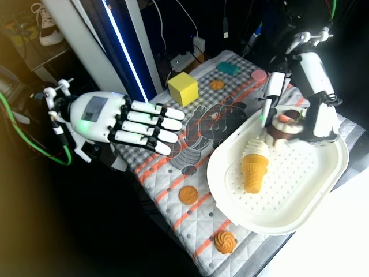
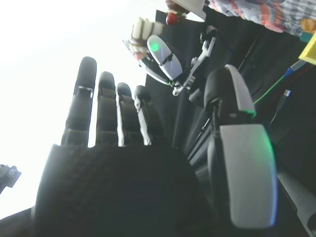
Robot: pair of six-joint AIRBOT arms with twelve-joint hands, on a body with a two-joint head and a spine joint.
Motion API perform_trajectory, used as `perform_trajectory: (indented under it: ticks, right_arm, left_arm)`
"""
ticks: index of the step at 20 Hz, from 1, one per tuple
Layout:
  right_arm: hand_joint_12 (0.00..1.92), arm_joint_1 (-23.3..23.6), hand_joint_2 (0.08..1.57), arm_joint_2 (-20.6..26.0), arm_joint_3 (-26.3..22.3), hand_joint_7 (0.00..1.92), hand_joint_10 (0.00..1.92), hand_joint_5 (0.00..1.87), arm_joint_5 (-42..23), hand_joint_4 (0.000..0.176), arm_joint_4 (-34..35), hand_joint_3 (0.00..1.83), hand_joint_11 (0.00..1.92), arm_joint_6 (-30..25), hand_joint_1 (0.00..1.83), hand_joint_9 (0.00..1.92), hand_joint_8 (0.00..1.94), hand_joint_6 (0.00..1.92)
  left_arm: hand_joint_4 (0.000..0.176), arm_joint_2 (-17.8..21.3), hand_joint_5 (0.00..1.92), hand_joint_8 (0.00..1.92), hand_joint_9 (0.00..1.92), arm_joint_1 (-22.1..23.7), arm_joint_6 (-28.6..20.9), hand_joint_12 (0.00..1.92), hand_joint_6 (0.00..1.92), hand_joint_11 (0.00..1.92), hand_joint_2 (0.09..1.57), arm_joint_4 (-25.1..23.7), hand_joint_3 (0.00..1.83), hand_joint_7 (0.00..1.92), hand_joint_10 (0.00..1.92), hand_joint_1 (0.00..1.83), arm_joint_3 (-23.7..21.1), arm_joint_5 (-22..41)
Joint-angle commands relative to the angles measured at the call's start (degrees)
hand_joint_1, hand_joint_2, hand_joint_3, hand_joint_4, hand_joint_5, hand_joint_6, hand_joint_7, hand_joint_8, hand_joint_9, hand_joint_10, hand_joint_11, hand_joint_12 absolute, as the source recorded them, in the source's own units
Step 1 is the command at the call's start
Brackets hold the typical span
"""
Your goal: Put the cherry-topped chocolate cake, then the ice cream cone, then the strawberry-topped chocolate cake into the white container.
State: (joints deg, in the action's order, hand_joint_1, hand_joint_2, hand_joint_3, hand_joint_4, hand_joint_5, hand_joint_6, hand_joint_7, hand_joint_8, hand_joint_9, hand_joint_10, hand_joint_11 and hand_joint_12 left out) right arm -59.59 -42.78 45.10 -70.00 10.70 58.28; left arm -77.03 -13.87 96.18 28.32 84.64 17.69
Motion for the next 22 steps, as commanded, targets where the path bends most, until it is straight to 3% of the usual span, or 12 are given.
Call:
perform_trajectory:
  ticks: [1,3,6,7,8,10,11,15,17,18,19,22]
  right_arm:
    - [0.77,-0.09,1.2,0.04,0.16,0.0,0.07,0.0,-7.16,0.0,-0.22,0.0,0.0,-0.37,0.62,0.06,0.0,0.0]
    - [0.81,-0.16,1.19,0.04,0.16,0.0,0.08,0.0,-7.18,0.0,-0.13,0.0,0.0,-0.48,0.62,0.06,0.0,0.0]
    - [0.84,-0.16,1.2,0.11,0.05,0.0,0.12,0.0,-7.19,0.0,-0.13,0.0,0.0,-0.52,0.65,0.04,0.0,0.0]
    - [0.85,-0.16,1.21,0.16,-0.03,0.0,0.12,0.0,-7.2,0.0,-0.14,0.0,0.0,-0.52,0.63,0.04,0.0,0.0]
    - [0.92,-0.16,1.2,0.27,-0.13,0.0,0.14,0.0,-7.26,0.0,-0.15,0.0,0.0,-0.52,0.63,0.05,0.0,0.0]
    - [0.78,-0.16,1.2,0.59,-0.51,0.0,0.17,0.0,-7.78,0.0,-0.16,0.0,0.0,-0.52,0.64,0.02,0.0,0.0]
    - [0.71,-0.29,1.2,0.77,-0.7,0.0,0.18,0.0,-8.14,0.0,-0.17,0.0,0.0,-0.52,0.64,0.01,0.0,0.0]
    - [0.86,-0.62,1.19,1.64,-1.45,0.0,0.24,0.0,-9.58,0.0,-0.24,0.0,0.0,-0.5,0.67,0.0,0.0,0.0]
    - [0.87,-0.62,1.19,2.27,-1.84,0.0,0.21,0.0,-10.23,0.025,-0.43,0.0,0.0,-0.46,0.67,0.0,0.0,0.0]
    - [0.81,-0.62,1.19,2.48,-1.99,0.0,0.2,0.0,-10.48,0.032,-0.53,0.0,0.0,-0.42,0.66,0.0,0.0,0.0]
    - [0.71,-0.62,1.21,2.78,-2.21,0.0,0.15,0.0,-10.89,0.056,-0.58,0.0,0.0,-0.29,0.65,0.01,0.0,0.0]
    - [0.63,-0.61,1.22,3.38,-2.64,0.0,0.13,0.0,-12.16,0.054,-0.6,0.01,0.0,0.04,0.64,0.02,0.0,0.0]
  left_arm:
    - [0.175,0.37,0.08,0.02,0.06,0.23,-0.44,0.86,0.07,0.0,1.07,-0.19,0.0,0.03,0.07,0.89,0.28,6.54]
    - [0.176,0.61,0.03,0.0,0.0,-0.08,-0.44,0.17,0.01,0.0,1.04,-0.18,0.0,0.0,0.0,0.83,-0.07,6.86]
    - [0.168,3.05,0.0,0.0,0.0,-0.81,-0.44,0.0,0.0,0.0,1.03,-1.54,0.0,0.0,0.0,0.8,-3.1,9.77]
    - [0.157,4.54,0.0,0.0,0.0,-1.17,-0.76,0.0,0.0,0.0,1.05,-2.4,0.0,0.0,0.0,0.77,-4.71,11.34]
    - [0.172,6.13,0.0,0.0,0.0,-1.84,-3.09,0.0,0.0,0.0,1.02,-4.47,0.0,0.0,0.0,0.78,-6.21,12.94]
    - [0.176,9.9,0.0,0.0,0.0,-4.17,-14.13,0.0,0.0,0.0,1.04,-10.82,0.0,0.0,0.0,0.8,-9.06,18.53]
    - [0.176,11.63,0.0,0.0,0.0,-5.07,-16.24,0.0,0.0,0.0,1.03,-12.42,0.0,0.0,0.0,0.8,-10.72,21.13]
    - [0.176,19.44,0.0,0.0,0.0,-10.31,-16.3,0.0,0.0,0.0,1.06,-15.94,0.01,0.0,0.0,0.78,-20.18,32.98]
    - [0.176,22.88,0.0,0.0,0.0,-14.74,-16.83,0.01,0.0,0.02,1.11,-16.47,0.02,0.0,0.0,0.76,-24.18,39.25]
    - [0.176,23.89,0.0,0.0,0.0,-16.68,-17.76,0.45,0.0,0.0,1.18,-16.69,0.0,0.0,0.0,0.8,-25.24,41.53]
    - [0.176,25.25,0.0,0.0,0.01,-19.2,-19.32,0.73,0.0,0.0,1.19,-16.93,0.0,0.0,0.0,0.84,-26.49,44.81]
    - [0.176,28.08,0.0,0.0,0.05,-25.69,-21.79,0.8,0.0,0.0,1.19,-17.16,0.0,0.0,0.02,0.8,-30.03,52.83]
